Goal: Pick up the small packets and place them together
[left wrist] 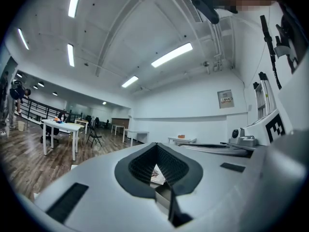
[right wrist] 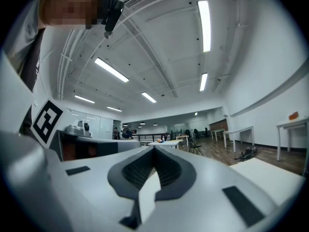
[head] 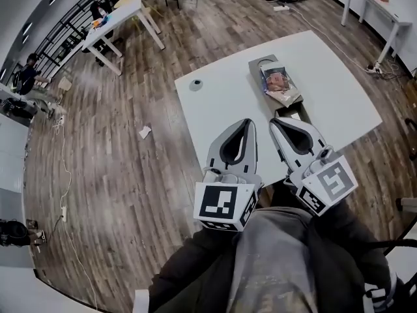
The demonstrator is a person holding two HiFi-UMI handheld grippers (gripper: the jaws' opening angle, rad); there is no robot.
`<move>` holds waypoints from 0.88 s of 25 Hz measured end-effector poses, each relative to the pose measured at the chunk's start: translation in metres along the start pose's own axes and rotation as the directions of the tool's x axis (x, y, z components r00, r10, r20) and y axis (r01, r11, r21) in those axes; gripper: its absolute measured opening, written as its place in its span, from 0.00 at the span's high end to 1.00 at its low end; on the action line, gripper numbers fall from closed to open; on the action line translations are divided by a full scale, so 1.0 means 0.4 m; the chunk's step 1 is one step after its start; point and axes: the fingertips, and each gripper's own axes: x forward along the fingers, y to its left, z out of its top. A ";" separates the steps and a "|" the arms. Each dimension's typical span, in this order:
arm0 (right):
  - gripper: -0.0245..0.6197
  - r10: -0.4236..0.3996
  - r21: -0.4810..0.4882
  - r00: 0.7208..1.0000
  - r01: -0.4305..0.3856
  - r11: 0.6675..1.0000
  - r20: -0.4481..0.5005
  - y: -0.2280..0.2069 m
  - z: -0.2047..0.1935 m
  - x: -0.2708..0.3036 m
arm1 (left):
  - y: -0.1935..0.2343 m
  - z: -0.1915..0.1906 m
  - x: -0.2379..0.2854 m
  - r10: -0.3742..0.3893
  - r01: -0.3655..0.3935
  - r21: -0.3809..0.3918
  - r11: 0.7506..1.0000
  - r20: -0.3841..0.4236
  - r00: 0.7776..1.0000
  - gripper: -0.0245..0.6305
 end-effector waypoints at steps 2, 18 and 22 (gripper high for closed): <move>0.95 -0.006 0.002 1.000 0.006 1.000 -0.001 -0.004 -0.006 0.000 | 0.002 -0.006 -0.001 0.006 -0.006 0.002 1.000 -0.003 1.000 0.96; 0.95 -0.018 -0.013 1.000 0.018 1.000 -0.003 -0.008 -0.002 -0.018 | -0.009 -0.028 -0.007 -0.007 0.007 -0.027 1.000 -0.029 1.000 0.96; 0.95 -0.013 -0.017 1.000 0.013 1.000 0.000 -0.007 -0.002 -0.017 | -0.009 -0.035 -0.006 -0.011 0.010 -0.030 1.000 -0.029 1.000 0.96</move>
